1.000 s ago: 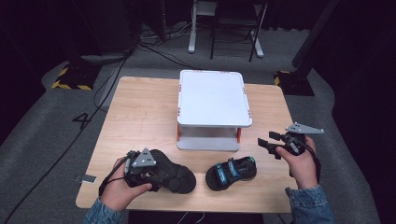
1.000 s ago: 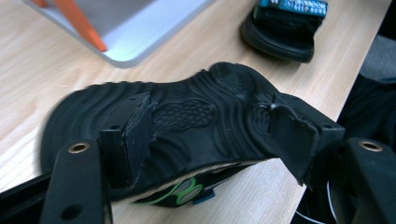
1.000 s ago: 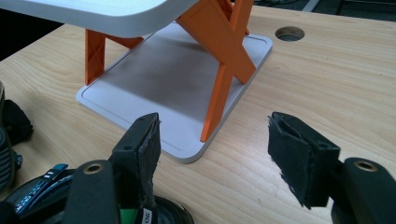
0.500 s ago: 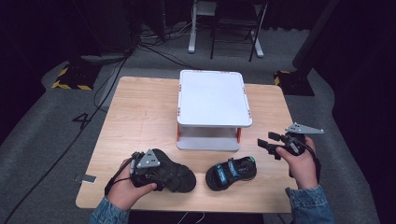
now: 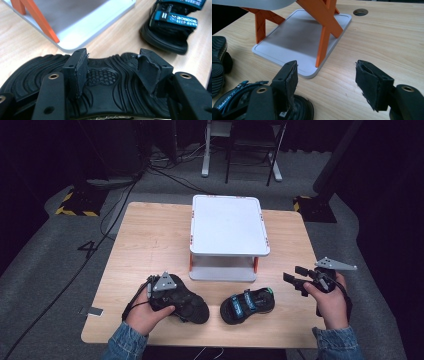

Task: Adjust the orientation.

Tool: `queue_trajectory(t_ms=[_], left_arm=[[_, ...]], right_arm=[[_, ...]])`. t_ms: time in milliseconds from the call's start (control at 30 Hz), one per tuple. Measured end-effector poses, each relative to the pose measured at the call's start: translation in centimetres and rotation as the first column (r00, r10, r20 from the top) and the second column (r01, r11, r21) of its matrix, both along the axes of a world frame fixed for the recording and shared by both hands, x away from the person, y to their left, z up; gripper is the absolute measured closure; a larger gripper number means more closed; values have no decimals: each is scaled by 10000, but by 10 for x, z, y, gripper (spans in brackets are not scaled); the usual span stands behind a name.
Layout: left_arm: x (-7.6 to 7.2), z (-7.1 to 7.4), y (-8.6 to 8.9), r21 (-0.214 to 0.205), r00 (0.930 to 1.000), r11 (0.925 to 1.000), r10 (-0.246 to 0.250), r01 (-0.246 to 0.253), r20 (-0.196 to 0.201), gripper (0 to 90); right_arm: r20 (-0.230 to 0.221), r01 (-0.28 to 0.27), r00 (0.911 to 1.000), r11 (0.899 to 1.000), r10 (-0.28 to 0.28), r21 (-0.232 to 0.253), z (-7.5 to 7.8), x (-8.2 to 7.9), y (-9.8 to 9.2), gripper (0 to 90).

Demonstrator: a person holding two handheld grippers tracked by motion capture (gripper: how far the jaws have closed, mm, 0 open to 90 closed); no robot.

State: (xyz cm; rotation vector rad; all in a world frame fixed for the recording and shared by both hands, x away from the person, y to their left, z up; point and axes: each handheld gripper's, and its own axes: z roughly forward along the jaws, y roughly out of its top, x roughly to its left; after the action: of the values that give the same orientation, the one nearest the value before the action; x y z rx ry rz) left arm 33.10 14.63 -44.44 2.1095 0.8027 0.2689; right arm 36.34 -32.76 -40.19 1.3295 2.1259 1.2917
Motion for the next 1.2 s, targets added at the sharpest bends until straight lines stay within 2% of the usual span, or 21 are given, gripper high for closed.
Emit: queue_trajectory(t_ms=[33, 67, 100, 233, 433, 533, 633, 700, 800, 867, 933, 1100, 1200], left_arm=[[2, 0, -2, 17, 10000, 10000, 24, -24, -30, 421], [5, -1, -5, 233, 10000, 9997, 22, -24, 87, 421], [6, -2, -8, 159, 10000, 9998, 77, -77, 21, 421], [15, -4, -17, 445, 9998, 9989, 101, -109, 165, 411], [26, -7, -27, 561, 9998, 9984, 39, -50, 207, 395], [30, -9, -30, 431, 9998, 9990, 71, -79, 164, 393], [35, -9, -32, 128, 9999, 9999, 6, -8, 156, 386], [34, -8, -33, -24, 10000, 10000, -21, 22, 90, 383], [33, -6, -33, -241, 9998, 9997, -7, 12, 200, 382], [29, 0, -31, -510, 9983, 9987, -21, 51, 580, 380], [27, 2, -30, -571, 9979, 9983, -44, 82, 650, 357], [17, 15, -19, -259, 9937, 9997, 1, 28, 1125, 333], [9, 25, -7, -224, 9906, 9997, 151, -122, 1356, 330]], right_arm=[[19, 11, 10000, 10000, -11, -7, 0, -1, -1, 351], [-19, 57, 10000, 10000, -57, 0, 0, -3, -3, 351], [3, 89, 10000, 10000, -89, -18, -1, -6, -4, 346], [-11, 288, 9996, 9996, -288, -45, -2, -13, -11, 346], [-24, 546, 9985, 9985, -547, -83, -3, -23, -20, 346], [-49, 629, 9980, 9980, -630, -66, -3, -26, -23, 346], [-56, 722, 9974, 9974, -723, -73, -4, -31, -26, 346], [-61, 772, 9970, 9970, -773, -86, -4, -33, -28, 346], [-54, 799, 9968, 9968, -800, -76, -4, -34, -29, 346], [-25, 764, 9971, 9970, -765, -73, -4, -32, -28, 346], [-63, 737, 9973, 9972, -738, -75, -4, -32, -27, 346], [48, 617, 9981, 9981, -617, -33, -2, -27, -24, 344], [104, 514, 9986, 9987, -514, -5, 0, -24, -21, 343]])
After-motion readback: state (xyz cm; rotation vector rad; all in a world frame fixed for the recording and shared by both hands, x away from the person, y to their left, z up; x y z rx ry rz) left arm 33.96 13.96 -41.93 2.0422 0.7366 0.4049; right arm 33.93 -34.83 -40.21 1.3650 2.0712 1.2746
